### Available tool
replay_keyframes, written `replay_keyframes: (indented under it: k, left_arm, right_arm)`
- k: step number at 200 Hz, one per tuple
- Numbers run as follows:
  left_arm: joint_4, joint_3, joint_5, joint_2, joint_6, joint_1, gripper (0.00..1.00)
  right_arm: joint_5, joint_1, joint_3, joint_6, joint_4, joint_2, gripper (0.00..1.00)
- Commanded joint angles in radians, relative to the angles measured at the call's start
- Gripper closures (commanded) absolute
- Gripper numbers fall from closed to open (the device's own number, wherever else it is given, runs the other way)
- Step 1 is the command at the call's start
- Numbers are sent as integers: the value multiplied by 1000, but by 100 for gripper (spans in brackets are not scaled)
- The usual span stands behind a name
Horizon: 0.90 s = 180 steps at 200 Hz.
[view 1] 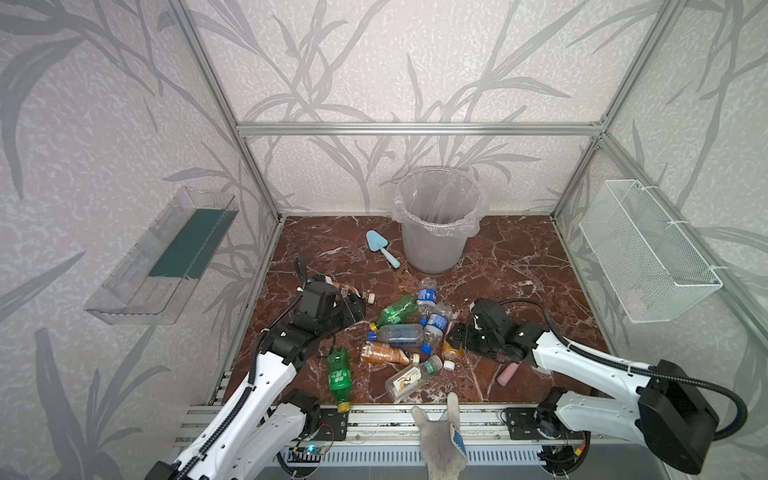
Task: Throw the plastic bottles in the bin
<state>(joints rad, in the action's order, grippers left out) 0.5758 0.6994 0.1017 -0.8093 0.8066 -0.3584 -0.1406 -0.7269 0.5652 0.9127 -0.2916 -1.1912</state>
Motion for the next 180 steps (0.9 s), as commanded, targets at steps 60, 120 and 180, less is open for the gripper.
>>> replay_keyframes:
  k: [60, 120, 180]
  left_arm:
    - [22, -6, -26, 11, 7, 6, 11]
    - [36, 7, -29, 12, -3, 8, 11]
    - [42, 0, -34, 17, -6, 7, 11]
  right_arm:
    - [19, -16, 55, 3, 18, -77, 11]
    - [33, -16, 67, -4, 10, -134, 16]
    - [76, -16, 54, -15, -35, -124, 24]
